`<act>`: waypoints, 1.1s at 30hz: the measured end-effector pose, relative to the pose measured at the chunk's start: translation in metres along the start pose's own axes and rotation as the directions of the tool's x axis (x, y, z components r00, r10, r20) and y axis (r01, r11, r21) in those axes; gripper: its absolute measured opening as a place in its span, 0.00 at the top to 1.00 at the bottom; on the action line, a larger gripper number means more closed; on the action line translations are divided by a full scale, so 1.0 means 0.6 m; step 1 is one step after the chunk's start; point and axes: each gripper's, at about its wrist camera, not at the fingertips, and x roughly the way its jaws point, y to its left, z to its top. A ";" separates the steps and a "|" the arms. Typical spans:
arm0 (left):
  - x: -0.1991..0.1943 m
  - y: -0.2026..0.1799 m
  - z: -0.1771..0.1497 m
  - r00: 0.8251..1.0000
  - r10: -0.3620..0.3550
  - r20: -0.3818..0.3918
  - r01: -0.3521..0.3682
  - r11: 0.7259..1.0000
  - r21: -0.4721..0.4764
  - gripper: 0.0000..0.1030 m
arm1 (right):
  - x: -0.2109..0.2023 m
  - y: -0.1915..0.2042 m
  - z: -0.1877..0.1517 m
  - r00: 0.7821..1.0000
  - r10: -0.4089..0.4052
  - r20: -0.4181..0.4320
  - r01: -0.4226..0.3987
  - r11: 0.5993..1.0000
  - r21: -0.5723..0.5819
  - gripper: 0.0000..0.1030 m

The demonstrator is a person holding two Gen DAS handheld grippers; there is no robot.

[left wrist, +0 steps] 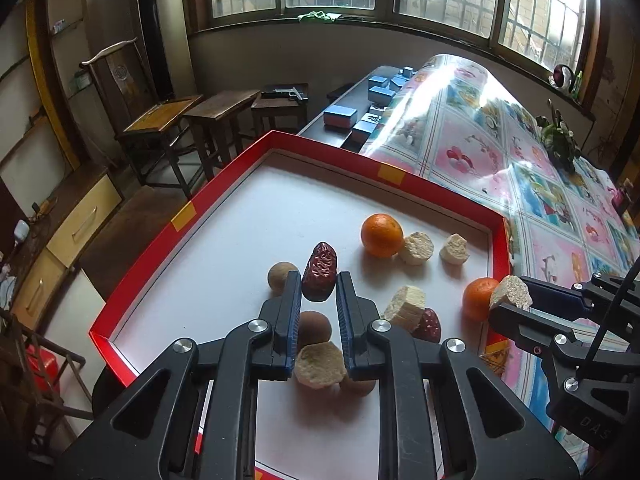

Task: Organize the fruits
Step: 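Carry the beige cake and red date into the red tray and open both tools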

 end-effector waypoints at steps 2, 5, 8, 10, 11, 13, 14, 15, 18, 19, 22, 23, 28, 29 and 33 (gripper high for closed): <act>0.003 0.003 -0.001 1.000 0.001 -0.003 -0.001 1.000 -0.005 0.84 | 0.010 0.004 0.005 1.000 0.001 -0.010 -0.001 1.000 -0.009 0.73; 0.008 0.006 0.001 1.000 0.001 -0.004 -0.001 1.000 -0.007 0.84 | 0.022 0.006 0.009 1.000 -0.003 -0.022 0.003 1.000 -0.014 0.73; 0.015 0.004 0.003 1.000 -0.005 -0.009 0.005 1.000 -0.010 0.84 | 0.033 0.005 0.015 0.999 -0.016 -0.029 0.015 1.000 -0.013 0.73; 0.019 0.005 0.003 1.000 -0.005 -0.013 0.005 1.000 -0.012 0.84 | 0.040 0.007 0.019 0.999 -0.034 -0.031 0.034 0.999 -0.020 0.73; 0.022 0.004 0.004 1.000 -0.006 -0.016 0.006 1.000 -0.012 0.84 | 0.041 0.008 0.021 0.999 -0.039 -0.026 0.039 0.999 -0.023 0.73; 0.026 0.005 0.005 1.000 -0.004 -0.019 0.004 1.000 -0.012 0.84 | 0.047 0.009 0.028 0.999 -0.048 -0.025 0.047 0.999 -0.024 0.73; 0.027 0.005 0.006 1.000 -0.002 -0.019 0.002 1.000 -0.013 0.84 | 0.050 0.010 0.031 0.998 -0.054 -0.026 0.054 0.998 -0.027 0.73; 0.029 0.005 0.006 1.000 -0.001 -0.020 0.001 1.000 -0.014 0.84 | 0.052 0.011 0.034 0.998 -0.059 -0.026 0.058 0.998 -0.031 0.73; 0.035 0.006 0.008 1.000 0.005 -0.026 -0.006 1.000 -0.016 0.84 | 0.060 0.015 0.042 0.997 -0.068 -0.028 0.067 0.997 -0.049 0.73; 0.036 0.007 0.008 1.000 0.007 -0.025 -0.007 1.000 -0.017 0.84 | 0.064 0.018 0.044 0.997 -0.073 -0.029 0.071 0.996 -0.058 0.73; 0.036 0.007 0.010 1.000 0.017 -0.024 -0.018 1.000 -0.017 0.84 | 0.076 0.025 0.049 0.995 -0.094 -0.028 0.091 0.992 -0.086 0.73; 0.036 0.007 0.010 0.999 0.024 -0.023 -0.024 1.000 -0.016 0.84 | 0.079 0.026 0.050 0.994 -0.103 -0.027 0.100 0.991 -0.093 0.73; 0.038 0.008 0.010 0.998 0.052 -0.022 -0.052 0.998 -0.024 0.84 | 0.081 0.026 0.048 0.994 -0.106 -0.015 0.103 0.989 -0.107 0.72; 0.037 0.008 0.009 0.999 0.050 -0.020 -0.050 0.998 -0.029 0.84 | 0.080 0.027 0.047 0.995 -0.097 -0.013 0.095 0.990 -0.108 0.69; 0.036 0.005 0.007 0.998 0.060 -0.020 -0.061 0.998 -0.027 0.82 | 0.071 0.031 0.040 0.996 -0.084 -0.007 0.083 0.991 -0.108 0.64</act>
